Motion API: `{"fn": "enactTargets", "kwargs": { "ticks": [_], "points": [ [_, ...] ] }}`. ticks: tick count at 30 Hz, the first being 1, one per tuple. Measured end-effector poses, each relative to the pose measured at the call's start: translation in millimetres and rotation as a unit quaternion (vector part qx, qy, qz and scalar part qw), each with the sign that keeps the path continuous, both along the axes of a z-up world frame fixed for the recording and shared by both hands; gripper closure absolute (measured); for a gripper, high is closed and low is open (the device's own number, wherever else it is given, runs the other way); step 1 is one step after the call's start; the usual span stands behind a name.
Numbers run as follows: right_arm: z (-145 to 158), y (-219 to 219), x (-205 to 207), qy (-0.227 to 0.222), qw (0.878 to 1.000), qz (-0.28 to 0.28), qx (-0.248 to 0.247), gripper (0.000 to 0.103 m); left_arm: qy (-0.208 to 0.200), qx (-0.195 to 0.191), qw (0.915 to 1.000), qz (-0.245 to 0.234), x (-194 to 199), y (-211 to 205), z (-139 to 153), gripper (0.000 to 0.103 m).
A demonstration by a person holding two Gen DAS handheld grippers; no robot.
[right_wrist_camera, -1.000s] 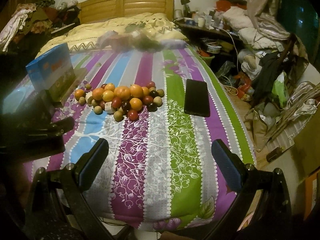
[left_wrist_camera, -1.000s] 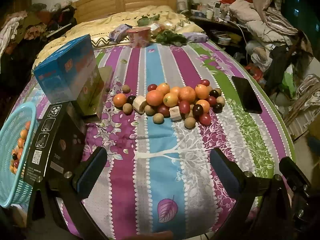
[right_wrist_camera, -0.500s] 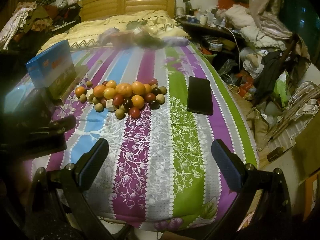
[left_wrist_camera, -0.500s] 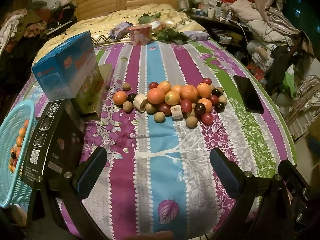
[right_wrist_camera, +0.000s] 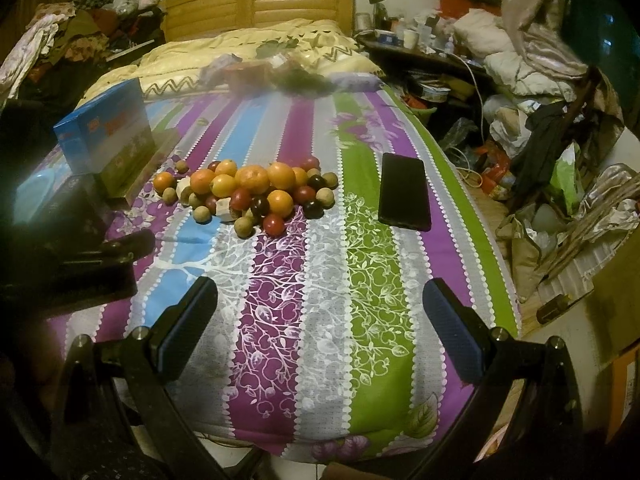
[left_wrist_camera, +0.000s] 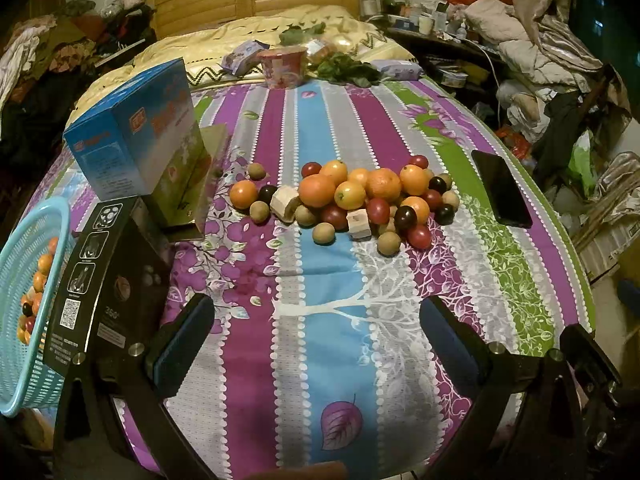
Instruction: Organize fruits
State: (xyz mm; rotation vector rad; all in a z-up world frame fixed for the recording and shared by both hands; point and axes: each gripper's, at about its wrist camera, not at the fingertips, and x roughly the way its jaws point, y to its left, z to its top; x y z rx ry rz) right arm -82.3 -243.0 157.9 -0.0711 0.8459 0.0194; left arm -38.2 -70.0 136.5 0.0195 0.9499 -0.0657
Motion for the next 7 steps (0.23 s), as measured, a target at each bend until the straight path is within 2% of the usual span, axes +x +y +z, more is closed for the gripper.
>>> {"fn": "enactTargets", "kwargs": {
  "ticks": [7],
  "points": [
    [-1.1, 4.6, 1.3, 0.003, 1.000, 0.005, 0.000, 0.000, -0.004, -0.005, 1.0000, -0.002, -1.7, 2.3, 2.3, 0.000]
  ]
}}
